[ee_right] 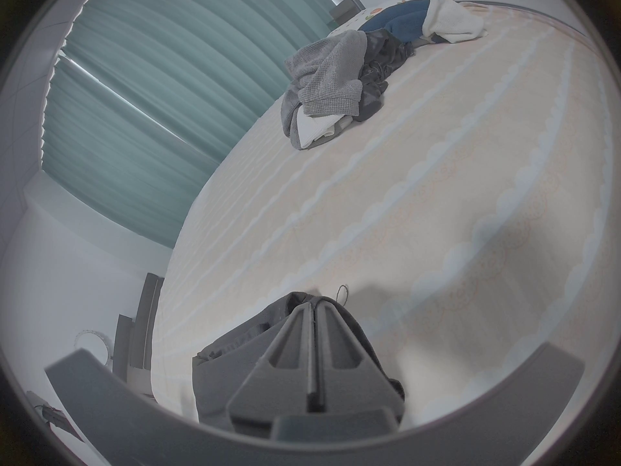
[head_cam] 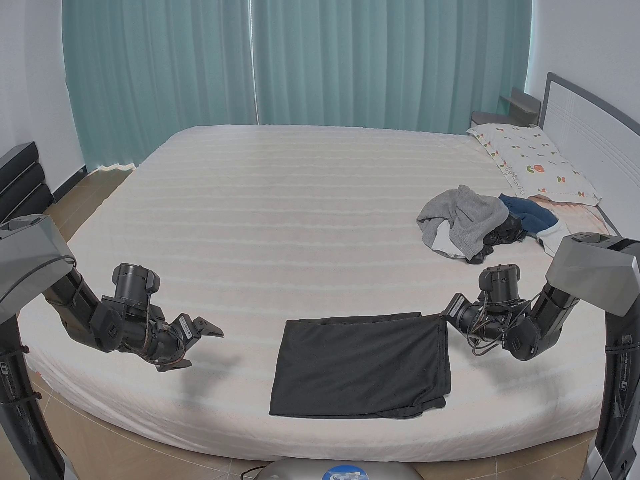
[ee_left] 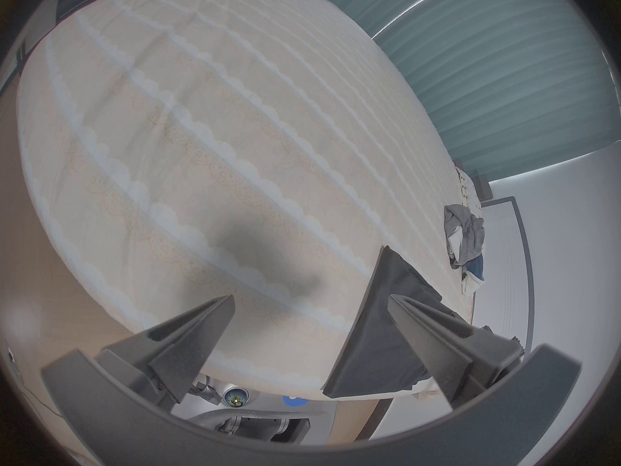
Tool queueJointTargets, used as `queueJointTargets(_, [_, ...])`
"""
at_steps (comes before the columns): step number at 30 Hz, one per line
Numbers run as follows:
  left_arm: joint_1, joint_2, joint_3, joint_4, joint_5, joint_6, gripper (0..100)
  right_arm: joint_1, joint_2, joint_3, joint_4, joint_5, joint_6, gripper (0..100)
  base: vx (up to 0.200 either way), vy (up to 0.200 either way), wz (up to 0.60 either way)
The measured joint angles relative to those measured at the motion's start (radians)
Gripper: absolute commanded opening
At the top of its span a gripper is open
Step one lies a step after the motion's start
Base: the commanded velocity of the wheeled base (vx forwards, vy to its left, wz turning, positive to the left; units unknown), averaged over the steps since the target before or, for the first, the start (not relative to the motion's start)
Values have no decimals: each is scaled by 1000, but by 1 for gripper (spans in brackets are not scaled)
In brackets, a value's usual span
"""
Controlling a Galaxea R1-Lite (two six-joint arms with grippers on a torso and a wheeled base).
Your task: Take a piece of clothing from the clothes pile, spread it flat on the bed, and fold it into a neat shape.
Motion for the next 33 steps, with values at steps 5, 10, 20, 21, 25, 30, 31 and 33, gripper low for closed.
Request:
queueJointTargets(5, [0, 0, 0, 0, 1, 0, 100, -6, 5, 18, -70, 3, -1, 100, 0, 0, 0])
queueJointTargets(10, [0, 0, 0, 0, 1, 0, 100, -5, -28, 63, -84, 8, -13, 100, 0, 0, 0])
queueJointTargets(20, [-1, 0, 0, 0, 3, 1, 100, 17, -164, 334, -89, 63, -53, 100, 0, 0, 0])
queueJointTargets(21, [-1, 0, 0, 0, 3, 0, 100, 26, -174, 368, -95, 70, -56, 100, -200, 0, 0])
queueJointTargets(25, [-4, 2, 0, 0, 4, 0, 100, 72, -191, 455, -137, 94, -61, 100, -100, 0, 0])
queueJointTargets(30, [-6, 5, 0, -1, 5, 1, 100, 104, -150, 479, -227, 99, -68, 100, 0, 0, 0])
queueJointTargets(31, [-7, 5, 0, -1, 5, 1, 100, 107, -141, 479, -242, 98, -69, 100, 0, 0, 0])
queueJointTargets(33, [-8, 6, 0, -1, 5, 1, 100, 114, -124, 479, -251, 97, -70, 100, 0, 0, 0])
